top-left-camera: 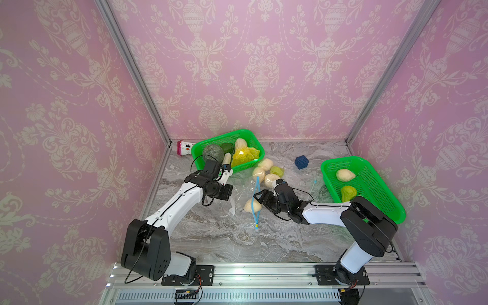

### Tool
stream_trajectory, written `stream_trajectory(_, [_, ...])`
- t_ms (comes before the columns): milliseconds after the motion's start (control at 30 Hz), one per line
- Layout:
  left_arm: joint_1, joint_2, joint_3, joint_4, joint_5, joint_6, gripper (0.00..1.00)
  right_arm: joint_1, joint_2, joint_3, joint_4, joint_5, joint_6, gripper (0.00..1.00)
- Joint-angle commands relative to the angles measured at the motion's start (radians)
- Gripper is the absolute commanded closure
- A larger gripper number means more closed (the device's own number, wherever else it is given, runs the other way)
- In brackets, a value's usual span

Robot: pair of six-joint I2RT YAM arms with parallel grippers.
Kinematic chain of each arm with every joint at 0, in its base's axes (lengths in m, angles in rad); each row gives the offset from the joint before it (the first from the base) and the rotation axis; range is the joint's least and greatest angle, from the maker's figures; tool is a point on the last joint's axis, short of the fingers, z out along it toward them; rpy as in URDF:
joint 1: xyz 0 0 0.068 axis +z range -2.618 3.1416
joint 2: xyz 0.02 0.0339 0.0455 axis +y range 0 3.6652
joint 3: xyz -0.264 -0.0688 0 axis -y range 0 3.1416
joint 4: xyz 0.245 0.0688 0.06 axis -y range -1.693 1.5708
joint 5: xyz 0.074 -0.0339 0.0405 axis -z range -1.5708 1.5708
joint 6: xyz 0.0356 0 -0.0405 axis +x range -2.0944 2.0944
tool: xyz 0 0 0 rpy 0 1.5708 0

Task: Open the zip-top bag and take out the pear
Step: Pick up the pear from the zipper food storage bag.

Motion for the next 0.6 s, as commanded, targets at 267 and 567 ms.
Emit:
stream_trajectory(267, [0.006, 0.002, -0.008, -0.010, 0.006, 0.015, 0.97, 0.004, -0.084, -0.032, -0.107, 0.079, -0.016, 0.17])
stream_trajectory(567, [0.006, -0.001, -0.012, -0.011, 0.003, 0.017, 0.97, 0.018, -0.004, 0.060, -0.168, 0.066, -0.101, 0.21])
